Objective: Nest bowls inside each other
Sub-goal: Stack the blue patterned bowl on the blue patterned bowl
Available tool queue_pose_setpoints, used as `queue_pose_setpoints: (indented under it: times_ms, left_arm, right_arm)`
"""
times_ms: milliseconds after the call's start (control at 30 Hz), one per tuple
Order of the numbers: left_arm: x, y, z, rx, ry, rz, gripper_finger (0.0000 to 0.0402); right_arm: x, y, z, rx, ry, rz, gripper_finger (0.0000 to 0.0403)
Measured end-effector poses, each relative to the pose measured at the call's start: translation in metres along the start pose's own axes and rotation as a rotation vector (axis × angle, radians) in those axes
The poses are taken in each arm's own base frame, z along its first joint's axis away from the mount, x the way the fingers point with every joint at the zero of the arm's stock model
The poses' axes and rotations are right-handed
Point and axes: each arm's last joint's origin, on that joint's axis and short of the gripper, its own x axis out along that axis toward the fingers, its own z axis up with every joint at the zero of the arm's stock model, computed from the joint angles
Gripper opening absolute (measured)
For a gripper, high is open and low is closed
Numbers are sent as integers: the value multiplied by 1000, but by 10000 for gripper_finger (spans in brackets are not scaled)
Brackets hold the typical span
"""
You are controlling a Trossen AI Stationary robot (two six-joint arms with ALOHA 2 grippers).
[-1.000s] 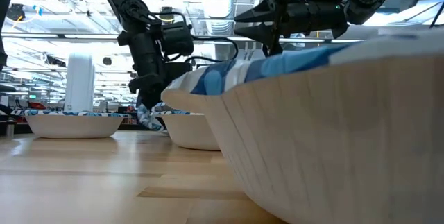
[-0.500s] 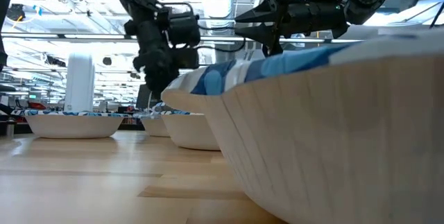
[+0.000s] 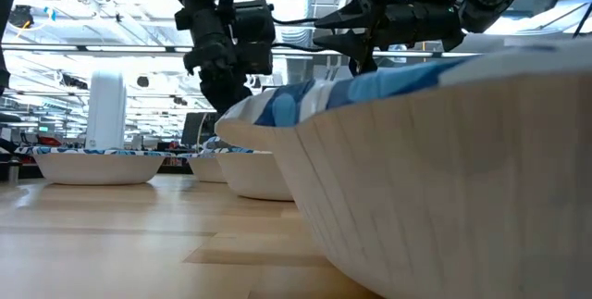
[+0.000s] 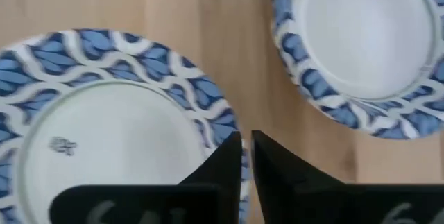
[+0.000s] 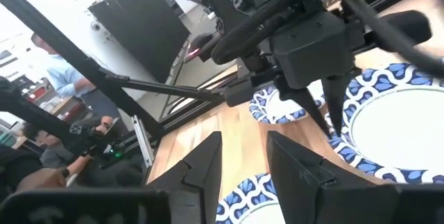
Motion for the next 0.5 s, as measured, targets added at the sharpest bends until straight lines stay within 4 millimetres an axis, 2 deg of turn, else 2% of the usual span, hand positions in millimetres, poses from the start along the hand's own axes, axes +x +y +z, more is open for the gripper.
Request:
queue_pose_setpoints:
  times_ms: [267,500]
  left_arm:
    - [3,-9,1,-54,39,36,97]
    - [6,-14,1,-36,72,100,114]
  right_arm:
    - [0,0,0,0,1,0,138]
    - [0,0,-1,2,9,6,139]
